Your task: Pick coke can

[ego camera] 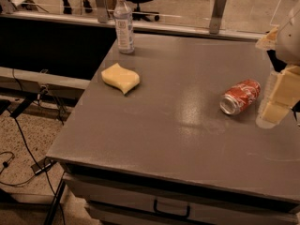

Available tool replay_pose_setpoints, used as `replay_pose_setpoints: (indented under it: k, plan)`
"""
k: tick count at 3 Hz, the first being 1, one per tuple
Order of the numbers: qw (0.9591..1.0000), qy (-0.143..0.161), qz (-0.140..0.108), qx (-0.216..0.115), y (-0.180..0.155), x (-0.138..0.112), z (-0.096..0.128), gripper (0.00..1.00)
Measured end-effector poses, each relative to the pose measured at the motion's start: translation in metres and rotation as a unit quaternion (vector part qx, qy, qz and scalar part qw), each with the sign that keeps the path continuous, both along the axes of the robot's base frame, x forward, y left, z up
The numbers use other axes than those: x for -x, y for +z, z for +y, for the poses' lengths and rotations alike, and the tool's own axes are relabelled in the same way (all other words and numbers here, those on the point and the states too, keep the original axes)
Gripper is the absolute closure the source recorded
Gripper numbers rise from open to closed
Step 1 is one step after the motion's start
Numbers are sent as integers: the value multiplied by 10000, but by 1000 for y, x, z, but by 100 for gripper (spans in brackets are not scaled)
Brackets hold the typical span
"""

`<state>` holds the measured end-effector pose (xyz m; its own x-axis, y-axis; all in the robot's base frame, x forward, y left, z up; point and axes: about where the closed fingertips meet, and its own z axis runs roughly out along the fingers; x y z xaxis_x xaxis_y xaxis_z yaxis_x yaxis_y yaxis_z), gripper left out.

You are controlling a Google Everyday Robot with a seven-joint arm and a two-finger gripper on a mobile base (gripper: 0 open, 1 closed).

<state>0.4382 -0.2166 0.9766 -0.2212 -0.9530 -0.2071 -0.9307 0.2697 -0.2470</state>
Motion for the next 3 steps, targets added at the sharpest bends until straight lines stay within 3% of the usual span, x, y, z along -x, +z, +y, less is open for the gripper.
replay_pose_setpoints:
  k: [1,2,3]
  plan:
    - [10000,0,-1,0,0,0,0,0]
    - [9987,52,-322,392,-4,-21,-11,0]
    - [9950,372,-563,730,-6,-46,-24,0]
